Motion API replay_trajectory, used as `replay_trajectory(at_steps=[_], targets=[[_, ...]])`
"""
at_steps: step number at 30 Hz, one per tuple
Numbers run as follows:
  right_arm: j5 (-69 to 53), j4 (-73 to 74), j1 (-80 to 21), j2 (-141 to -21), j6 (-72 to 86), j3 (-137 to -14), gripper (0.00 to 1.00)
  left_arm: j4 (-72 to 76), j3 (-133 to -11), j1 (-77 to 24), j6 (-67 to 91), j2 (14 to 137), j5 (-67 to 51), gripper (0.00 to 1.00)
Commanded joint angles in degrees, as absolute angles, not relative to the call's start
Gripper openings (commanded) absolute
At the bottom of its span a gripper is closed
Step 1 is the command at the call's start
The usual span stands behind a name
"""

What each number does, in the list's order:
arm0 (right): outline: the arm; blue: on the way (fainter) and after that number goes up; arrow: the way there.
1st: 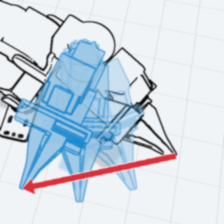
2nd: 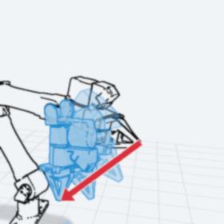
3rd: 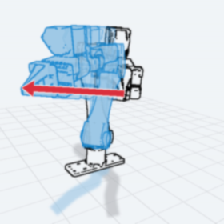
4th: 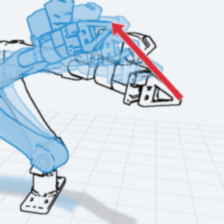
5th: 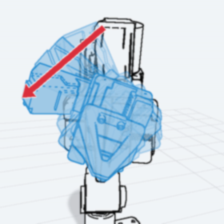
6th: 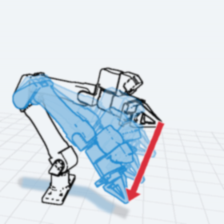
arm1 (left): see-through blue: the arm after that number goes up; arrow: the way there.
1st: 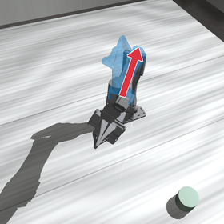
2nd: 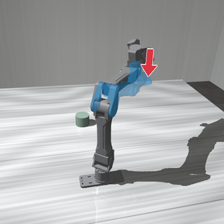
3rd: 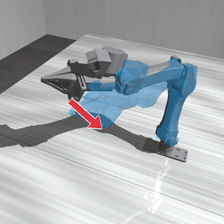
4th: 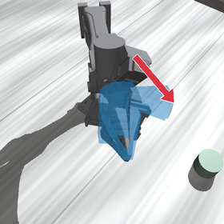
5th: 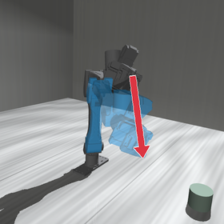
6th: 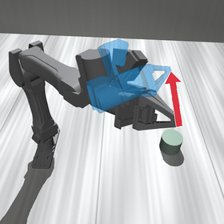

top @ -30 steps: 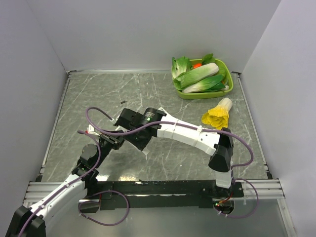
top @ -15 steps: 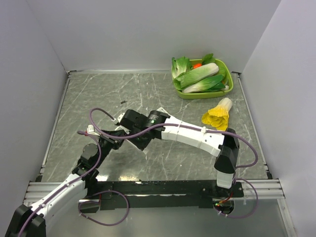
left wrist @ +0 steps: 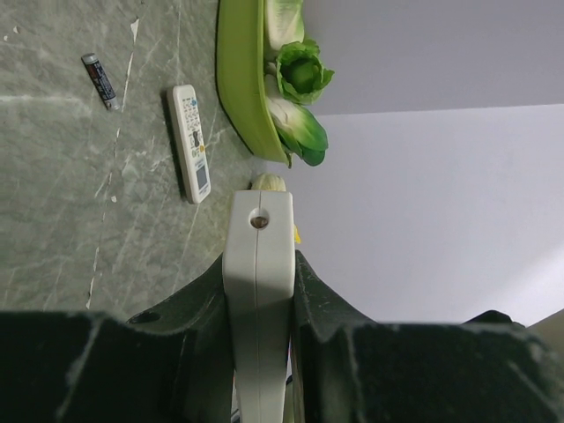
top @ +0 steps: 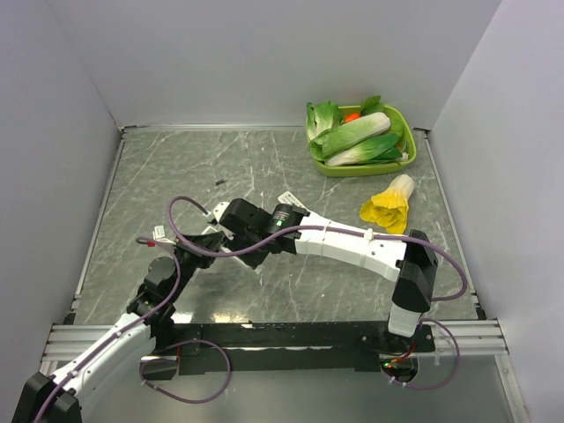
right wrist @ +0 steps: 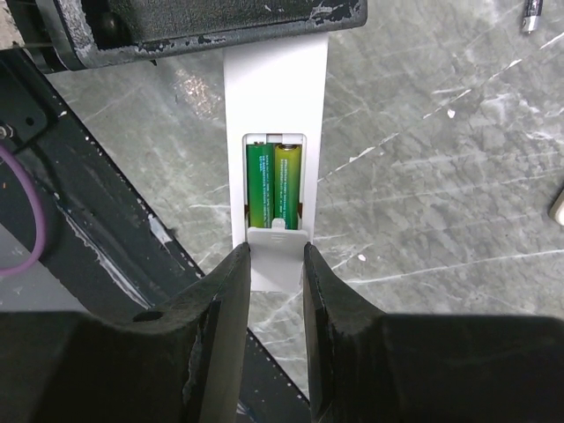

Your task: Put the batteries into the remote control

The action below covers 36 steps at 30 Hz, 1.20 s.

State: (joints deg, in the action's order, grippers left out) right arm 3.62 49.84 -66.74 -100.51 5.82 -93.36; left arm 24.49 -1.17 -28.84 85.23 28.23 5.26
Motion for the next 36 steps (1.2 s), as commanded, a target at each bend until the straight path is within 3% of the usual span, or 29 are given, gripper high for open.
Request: replay_trajectory(at_steps=[1, 17, 29, 36], targets=[[4.92, 46.75, -66.18, -97.03, 4.66, -93.60, 0.00, 30.42, 8.62, -29.18, 86.50, 27.86, 4.48, 0.02], [4.93, 48.51, -66.01, -97.64, 4.39, -95.62, 0.00, 36.47, 7.12, -29.18, 76.20, 31.54, 1.06, 0.02], [1.67, 50.89, -65.92, -101.16, 5.80, -99.14, 0.00, 45.96, 9.49, -29.18, 82.17, 35.07, 0.53, 0.02], [2.64, 51.42, -65.30, -101.51, 6.24, -100.19, 0.00, 44.30, 9.76, -29.18, 84.81, 32.08, 0.53, 0.02]])
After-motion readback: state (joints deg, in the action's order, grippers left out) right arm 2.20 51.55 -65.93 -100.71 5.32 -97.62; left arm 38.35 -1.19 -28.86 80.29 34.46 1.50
